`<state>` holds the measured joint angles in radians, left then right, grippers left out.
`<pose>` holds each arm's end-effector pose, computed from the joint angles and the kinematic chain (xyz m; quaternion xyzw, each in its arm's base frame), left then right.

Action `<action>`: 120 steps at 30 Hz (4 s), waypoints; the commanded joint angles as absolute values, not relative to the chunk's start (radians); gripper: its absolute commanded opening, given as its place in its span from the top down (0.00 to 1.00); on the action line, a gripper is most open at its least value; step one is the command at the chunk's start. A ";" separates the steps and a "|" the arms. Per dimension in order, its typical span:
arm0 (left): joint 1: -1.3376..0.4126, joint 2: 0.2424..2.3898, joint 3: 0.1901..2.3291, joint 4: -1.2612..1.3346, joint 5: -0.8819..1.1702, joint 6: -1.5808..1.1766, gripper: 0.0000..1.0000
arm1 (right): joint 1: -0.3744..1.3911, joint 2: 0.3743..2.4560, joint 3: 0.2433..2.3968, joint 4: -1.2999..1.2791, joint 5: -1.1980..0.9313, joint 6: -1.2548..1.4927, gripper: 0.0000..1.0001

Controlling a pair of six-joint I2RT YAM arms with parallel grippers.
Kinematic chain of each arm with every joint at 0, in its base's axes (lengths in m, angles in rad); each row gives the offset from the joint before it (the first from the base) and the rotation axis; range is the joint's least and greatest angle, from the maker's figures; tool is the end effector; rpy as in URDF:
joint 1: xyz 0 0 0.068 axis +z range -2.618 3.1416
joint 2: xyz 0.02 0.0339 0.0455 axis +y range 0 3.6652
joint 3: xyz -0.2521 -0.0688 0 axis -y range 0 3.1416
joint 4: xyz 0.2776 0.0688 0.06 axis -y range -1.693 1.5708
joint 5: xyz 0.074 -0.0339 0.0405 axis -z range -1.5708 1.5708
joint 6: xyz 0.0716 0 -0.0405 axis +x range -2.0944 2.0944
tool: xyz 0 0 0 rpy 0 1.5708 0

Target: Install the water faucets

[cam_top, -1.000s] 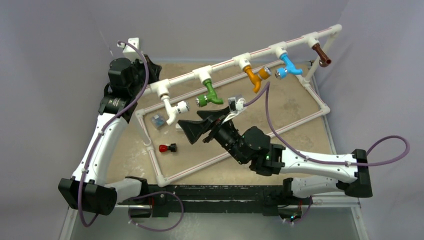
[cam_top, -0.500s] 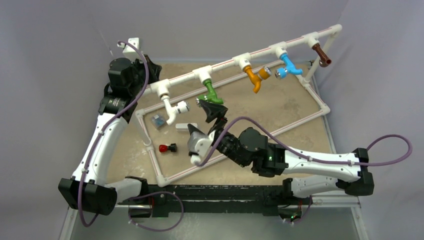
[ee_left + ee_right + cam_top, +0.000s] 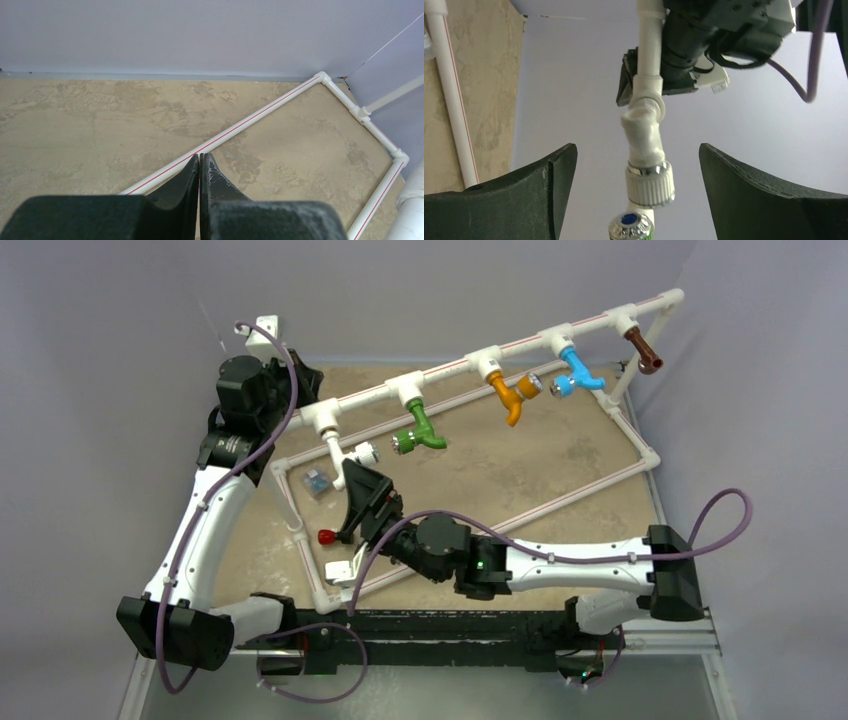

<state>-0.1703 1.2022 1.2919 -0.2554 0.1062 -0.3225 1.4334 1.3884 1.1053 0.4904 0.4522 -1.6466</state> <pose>0.3372 -0.0657 0.4093 -0.0237 0.7625 -0.1967 0.6159 0.0848 0.3850 0.3700 -0.6085 0.1929 -0.2210 0.7374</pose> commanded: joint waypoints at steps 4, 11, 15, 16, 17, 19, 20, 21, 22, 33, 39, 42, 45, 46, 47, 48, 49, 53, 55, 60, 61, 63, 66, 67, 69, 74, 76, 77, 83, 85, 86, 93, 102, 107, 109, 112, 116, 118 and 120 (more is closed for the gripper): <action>-0.167 1.238 1.236 -0.402 0.130 -0.330 1.00 | 1.433 1.465 1.183 0.611 0.431 -1.779 0.11; -0.167 1.235 1.236 -0.400 0.134 -0.331 1.00 | 1.421 1.500 1.207 0.643 0.467 -1.738 0.18; -0.167 1.233 1.236 -0.400 0.135 -0.331 1.00 | 1.414 1.509 1.201 0.669 0.497 -1.698 0.22; -0.167 1.233 1.236 -0.400 0.135 -0.331 1.00 | 1.414 1.513 1.199 0.677 0.501 -1.694 0.24; -0.167 1.233 1.236 -0.400 0.136 -0.331 1.00 | 1.413 1.516 1.198 0.684 0.509 -1.686 0.25; -0.167 1.235 1.236 -0.400 0.137 -0.331 1.00 | 1.412 1.523 1.201 0.684 0.518 -1.667 0.33; -0.167 1.235 1.236 -0.400 0.137 -0.331 1.00 | 1.411 1.526 1.201 0.685 0.522 -1.658 0.37; -0.167 1.234 1.236 -0.400 0.137 -0.331 1.00 | 1.411 1.528 1.202 0.686 0.526 -1.650 0.41; -0.167 1.234 1.236 -0.401 0.137 -0.331 1.00 | 1.411 1.530 1.202 0.686 0.529 -1.637 0.45; -0.166 1.234 1.236 -0.401 0.135 -0.331 1.00 | 1.412 1.581 1.204 0.813 0.639 -1.312 1.00; -0.166 1.231 1.236 -0.401 0.132 -0.330 1.00 | 1.425 1.635 1.206 0.932 0.734 -0.751 1.00; -0.166 1.231 1.236 -0.400 0.134 -0.331 1.00 | 1.425 1.628 1.200 0.942 0.745 -0.367 1.00; -0.166 1.234 1.236 -0.401 0.136 -0.331 1.00 | 1.422 1.605 1.175 0.942 0.710 -0.013 1.00; -0.166 1.234 1.236 -0.402 0.135 -0.331 1.00 | 1.419 1.594 1.161 0.958 0.710 0.101 1.00; -0.166 1.233 1.236 -0.402 0.135 -0.331 1.00 | 1.413 1.582 1.144 0.983 0.708 0.191 1.00; -0.166 1.233 1.237 -0.402 0.135 -0.331 1.00 | 1.407 1.573 1.127 1.011 0.706 0.279 1.00; -0.166 1.233 1.236 -0.403 0.135 -0.331 1.00 | 1.401 1.564 1.112 1.029 0.716 0.374 1.00; -0.166 1.233 1.236 -0.402 0.135 -0.331 1.00 | 1.358 1.537 1.052 1.064 0.710 0.757 1.00; -0.166 1.234 1.236 -0.402 0.137 -0.331 1.00 | 1.343 1.533 1.032 1.083 0.701 0.933 1.00; -0.166 1.236 1.236 -0.401 0.145 -0.334 1.00 | 1.339 1.544 1.034 1.149 0.679 1.136 1.00; -0.166 1.237 1.236 -0.401 0.146 -0.334 1.00 | 1.339 1.544 1.040 1.152 0.679 1.164 1.00; -0.166 1.239 1.236 -0.401 0.150 -0.336 1.00 | 1.338 1.544 1.049 1.153 0.682 1.219 1.00; -0.166 1.238 1.236 -0.400 0.148 -0.337 1.00 | 1.336 1.534 1.062 1.166 0.664 1.247 1.00; -0.166 1.238 1.236 -0.400 0.147 -0.337 1.00 | 1.336 1.527 1.067 1.166 0.657 1.229 1.00; -0.166 1.238 1.236 -0.400 0.146 -0.338 1.00 | 1.336 1.506 1.065 1.157 0.658 1.162 0.96; -0.166 1.236 1.236 -0.401 0.141 -0.337 1.00 | 1.333 1.431 0.995 1.020 0.644 1.105 0.57; -0.166 1.234 1.236 -0.402 0.138 -0.337 1.00 | 1.330 1.391 0.964 0.988 0.639 1.052 0.39; -0.166 1.233 1.236 -0.402 0.137 -0.337 1.00 | 1.330 1.376 0.953 0.951 0.635 1.033 0.31; -0.166 1.234 1.236 -0.402 0.133 -0.337 1.00 | 1.325 1.254 0.874 0.822 0.558 0.870 0.13; -0.164 1.237 1.236 -0.402 0.136 -0.339 1.00 | 1.324 1.216 0.878 0.773 0.530 0.778 0.12; -0.165 1.238 1.236 -0.402 0.136 -0.339 1.00 | 1.322 1.200 0.891 0.741 0.515 0.723 0.12; -0.164 1.235 1.236 -0.402 0.133 -0.338 1.00 | 1.322 1.139 1.063 0.489 0.486 0.258 0.15; -0.164 1.236 1.237 -0.402 0.137 -0.336 1.00 | 1.352 1.205 1.380 0.146 0.311 -0.405 0.19; -0.164 1.238 1.236 -0.402 0.137 -0.334 1.00 | 1.441 1.265 1.390 0.125 0.392 -0.853 0.16; -0.164 1.237 1.236 -0.402 0.137 -0.334 1.00 | 1.455 1.285 1.385 0.137 0.414 -0.982 0.15; -0.164 1.239 1.236 -0.402 0.138 -0.334 1.00 | 1.466 1.315 1.378 0.152 0.443 -1.125 0.14; -0.163 1.238 1.238 -0.402 0.140 -0.334 1.00 | 1.480 1.360 1.375 0.161 0.474 -1.273 0.13; -0.163 1.237 1.238 -0.402 0.140 -0.334 1.00 | 1.483 1.392 1.375 0.173 0.499 -1.317 0.13; -0.161 1.236 1.238 -0.402 0.140 -0.334 1.00 | 1.485 1.426 1.370 0.196 0.534 -1.362 0.14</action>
